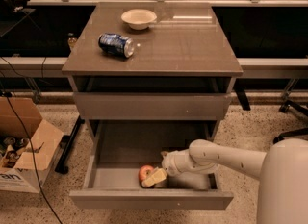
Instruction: Pick apple from middle drawer and place on counter
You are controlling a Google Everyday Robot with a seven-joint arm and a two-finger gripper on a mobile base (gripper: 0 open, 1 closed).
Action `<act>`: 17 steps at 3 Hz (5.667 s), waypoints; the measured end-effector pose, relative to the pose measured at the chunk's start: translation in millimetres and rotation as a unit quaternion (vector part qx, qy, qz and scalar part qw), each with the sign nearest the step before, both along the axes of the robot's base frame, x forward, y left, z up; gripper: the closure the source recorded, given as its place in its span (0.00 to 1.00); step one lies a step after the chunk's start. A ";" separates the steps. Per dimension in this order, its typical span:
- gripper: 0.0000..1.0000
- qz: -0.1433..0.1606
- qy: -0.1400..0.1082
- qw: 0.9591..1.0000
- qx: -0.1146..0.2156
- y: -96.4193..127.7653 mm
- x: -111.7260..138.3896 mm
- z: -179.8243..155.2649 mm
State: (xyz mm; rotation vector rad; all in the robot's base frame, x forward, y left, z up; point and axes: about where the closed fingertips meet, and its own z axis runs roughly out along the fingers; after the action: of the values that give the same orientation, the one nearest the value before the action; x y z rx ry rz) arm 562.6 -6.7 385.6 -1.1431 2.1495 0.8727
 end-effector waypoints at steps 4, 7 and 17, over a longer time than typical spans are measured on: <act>0.94 0.006 0.019 0.998 0.052 32.4 -19.3 17.8; 1.00 0.062 -0.008 0.995 0.072 -49.9 -27.6 214.6; 0.97 -0.012 -0.205 0.979 0.009 -98.2 177.9 524.5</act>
Offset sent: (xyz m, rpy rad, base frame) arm -0.0159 0.0254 -0.0014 0.0774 0.0287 -0.0200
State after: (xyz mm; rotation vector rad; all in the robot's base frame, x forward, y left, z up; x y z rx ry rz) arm 740.5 -104.8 910.1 -1.1689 1.8075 0.5825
